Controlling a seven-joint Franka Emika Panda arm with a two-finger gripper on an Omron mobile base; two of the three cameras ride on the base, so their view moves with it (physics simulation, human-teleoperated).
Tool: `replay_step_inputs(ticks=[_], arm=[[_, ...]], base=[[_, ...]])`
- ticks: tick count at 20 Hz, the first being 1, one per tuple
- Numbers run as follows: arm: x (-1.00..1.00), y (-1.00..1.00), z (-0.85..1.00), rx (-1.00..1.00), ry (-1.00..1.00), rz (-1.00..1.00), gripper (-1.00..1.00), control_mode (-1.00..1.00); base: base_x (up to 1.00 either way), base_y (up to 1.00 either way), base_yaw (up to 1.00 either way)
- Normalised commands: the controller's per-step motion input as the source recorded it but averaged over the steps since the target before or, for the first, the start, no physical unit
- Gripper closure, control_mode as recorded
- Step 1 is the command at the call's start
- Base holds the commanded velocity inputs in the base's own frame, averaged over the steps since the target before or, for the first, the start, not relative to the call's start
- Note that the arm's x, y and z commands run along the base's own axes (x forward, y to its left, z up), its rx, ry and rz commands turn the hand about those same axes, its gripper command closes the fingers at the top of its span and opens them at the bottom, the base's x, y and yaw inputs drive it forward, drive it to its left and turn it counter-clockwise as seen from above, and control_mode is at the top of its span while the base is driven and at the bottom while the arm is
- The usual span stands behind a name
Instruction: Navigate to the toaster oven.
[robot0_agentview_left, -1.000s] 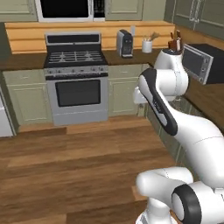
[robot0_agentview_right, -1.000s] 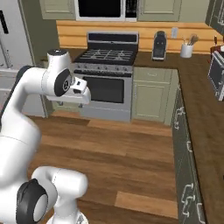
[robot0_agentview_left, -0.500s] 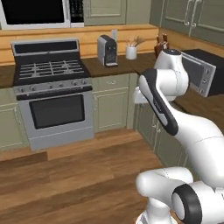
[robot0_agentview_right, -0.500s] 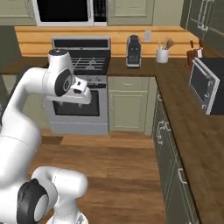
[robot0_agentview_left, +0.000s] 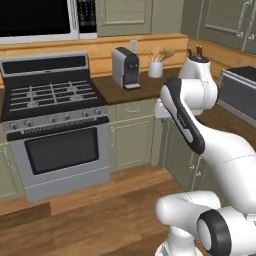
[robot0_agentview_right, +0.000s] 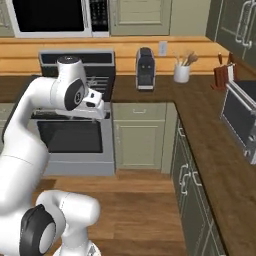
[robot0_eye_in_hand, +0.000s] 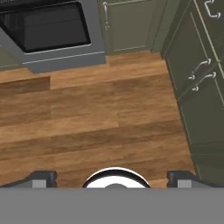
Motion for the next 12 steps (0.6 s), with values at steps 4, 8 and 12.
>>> replay_step_inputs(ticks=[4, 8, 12], arm=[[0.00, 0.00, 0.00, 0.00, 0.00, 0.00, -1.00, 1.00], [0.00, 0.00, 0.00, 0.00, 0.00, 0.00, -1.00, 1.00], [0.00, 0.00, 0.00, 0.00, 0.00, 0.00, -1.00, 1.00]], base=[[1.00, 0.16, -0.22], [0.93, 0.42, -0.66], [0.48, 0.49, -0.85]])
